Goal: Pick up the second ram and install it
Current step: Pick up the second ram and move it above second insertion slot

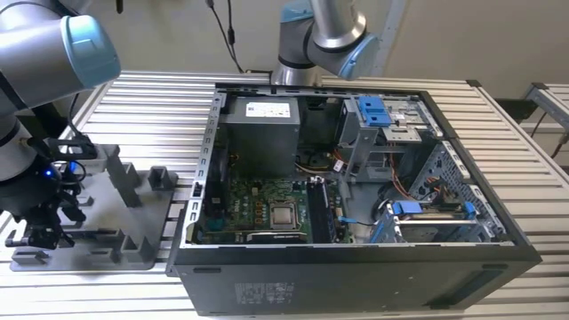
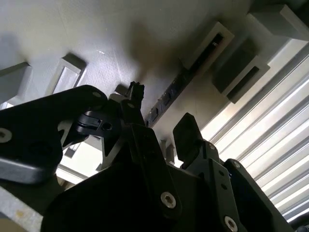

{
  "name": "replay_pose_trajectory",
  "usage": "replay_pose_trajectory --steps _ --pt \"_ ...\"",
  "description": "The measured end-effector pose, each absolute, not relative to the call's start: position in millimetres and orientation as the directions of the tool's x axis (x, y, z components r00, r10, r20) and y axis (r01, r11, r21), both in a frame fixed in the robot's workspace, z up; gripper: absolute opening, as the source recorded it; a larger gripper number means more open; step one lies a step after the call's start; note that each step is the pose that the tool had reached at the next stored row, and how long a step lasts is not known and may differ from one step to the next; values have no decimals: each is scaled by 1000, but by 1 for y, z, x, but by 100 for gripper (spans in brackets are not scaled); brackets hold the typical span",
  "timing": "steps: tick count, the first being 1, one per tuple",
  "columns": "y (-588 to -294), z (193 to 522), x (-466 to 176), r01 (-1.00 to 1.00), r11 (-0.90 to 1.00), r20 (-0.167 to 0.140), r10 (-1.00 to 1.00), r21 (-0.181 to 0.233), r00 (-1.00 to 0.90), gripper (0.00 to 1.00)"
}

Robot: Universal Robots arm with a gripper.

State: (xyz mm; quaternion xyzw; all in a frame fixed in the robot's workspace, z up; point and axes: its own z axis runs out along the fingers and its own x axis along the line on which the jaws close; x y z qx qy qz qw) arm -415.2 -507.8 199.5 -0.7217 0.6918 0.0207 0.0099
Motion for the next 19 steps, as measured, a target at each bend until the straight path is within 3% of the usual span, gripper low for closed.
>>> replay_pose_trajectory --steps 4,9,11,16,17,19 --pt "-508 199 -415 -999 -43 -44 -998 14 42 54" --pt "-508 199 -415 -999 -43 -44 -998 14 42 39" --pt "-508 199 -415 -999 -43 -44 -998 14 42 26" --pt "-508 199 -415 -999 -43 -44 -998 14 42 24" --pt "-508 199 -415 -999 -43 -44 -998 14 42 17" --pt "-508 199 -415 -999 -43 -44 -998 14 42 17"
